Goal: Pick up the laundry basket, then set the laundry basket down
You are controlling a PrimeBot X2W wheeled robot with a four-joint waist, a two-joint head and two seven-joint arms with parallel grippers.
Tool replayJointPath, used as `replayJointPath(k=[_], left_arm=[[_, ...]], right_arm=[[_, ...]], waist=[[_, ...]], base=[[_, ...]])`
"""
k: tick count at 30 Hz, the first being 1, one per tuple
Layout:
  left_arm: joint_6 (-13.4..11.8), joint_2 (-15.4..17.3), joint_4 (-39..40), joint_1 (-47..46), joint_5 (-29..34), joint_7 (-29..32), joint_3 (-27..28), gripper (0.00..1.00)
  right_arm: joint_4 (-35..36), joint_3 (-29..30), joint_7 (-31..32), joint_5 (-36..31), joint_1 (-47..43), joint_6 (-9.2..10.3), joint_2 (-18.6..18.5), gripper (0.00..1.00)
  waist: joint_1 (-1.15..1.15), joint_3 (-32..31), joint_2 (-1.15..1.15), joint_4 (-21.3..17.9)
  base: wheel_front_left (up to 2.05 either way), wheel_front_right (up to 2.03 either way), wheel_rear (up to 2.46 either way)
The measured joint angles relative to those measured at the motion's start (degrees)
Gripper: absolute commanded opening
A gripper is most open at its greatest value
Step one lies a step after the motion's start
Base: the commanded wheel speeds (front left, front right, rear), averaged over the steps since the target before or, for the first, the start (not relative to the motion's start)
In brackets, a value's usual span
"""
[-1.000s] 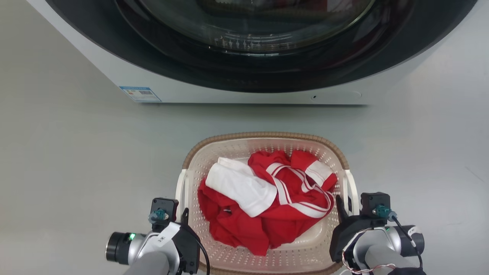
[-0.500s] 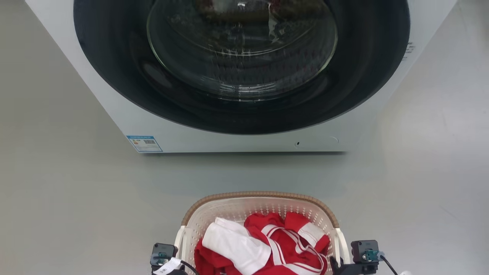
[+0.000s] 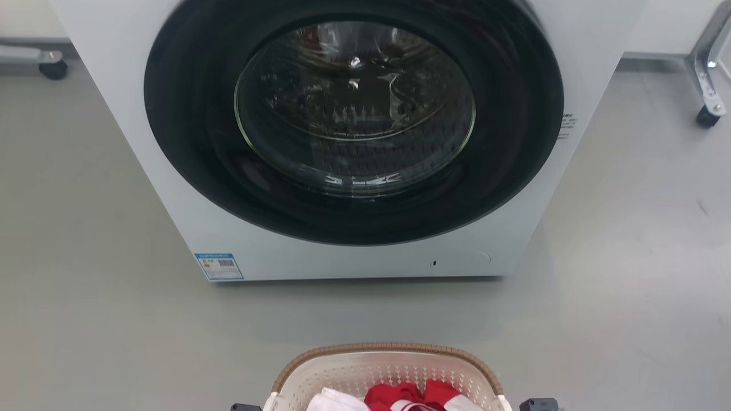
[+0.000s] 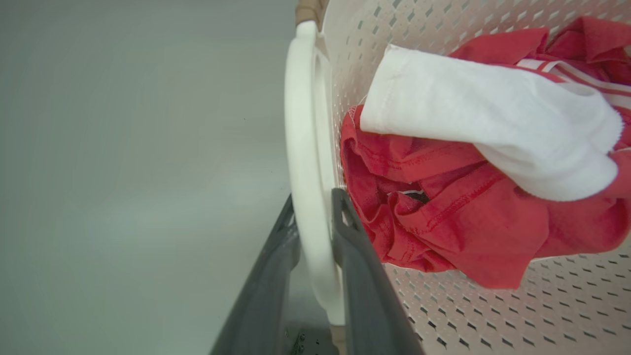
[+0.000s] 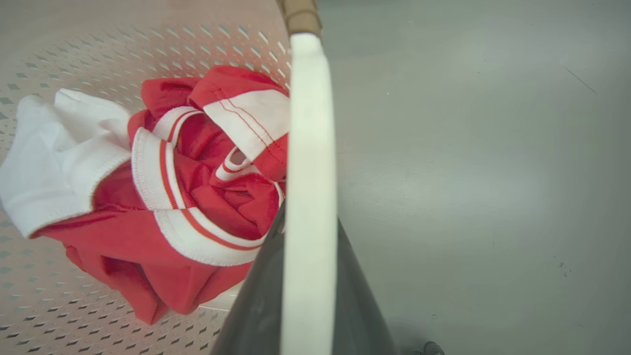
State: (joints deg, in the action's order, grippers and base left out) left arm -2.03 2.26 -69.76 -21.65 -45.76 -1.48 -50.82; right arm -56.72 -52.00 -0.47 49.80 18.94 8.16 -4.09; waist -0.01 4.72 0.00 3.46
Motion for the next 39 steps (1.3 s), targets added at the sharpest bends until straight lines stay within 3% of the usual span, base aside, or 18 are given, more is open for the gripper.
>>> replayJointPath(k=[14, 39], left_arm=[[0.52, 0.16, -0.44, 2.14, -0.58, 1.99, -0.64, 0.00], [0.52, 0.35, -0.67, 2.19, -1.07, 3.41, -1.41, 0.00]], right_arm=[[0.10, -3.23, 2.94, 3.80, -1.31, 0.25, -0.02, 0.00], [-0.58, -7.11, 3.49, 7.87, -0.69, 0.43, -0.04, 0.00]], waist=[[0.00, -5.06, 0.00, -0.58], [0.01, -5.33, 0.01, -0.73]], base=[[0.00, 0.00, 0.00], [0.00, 0.00, 0.00]])
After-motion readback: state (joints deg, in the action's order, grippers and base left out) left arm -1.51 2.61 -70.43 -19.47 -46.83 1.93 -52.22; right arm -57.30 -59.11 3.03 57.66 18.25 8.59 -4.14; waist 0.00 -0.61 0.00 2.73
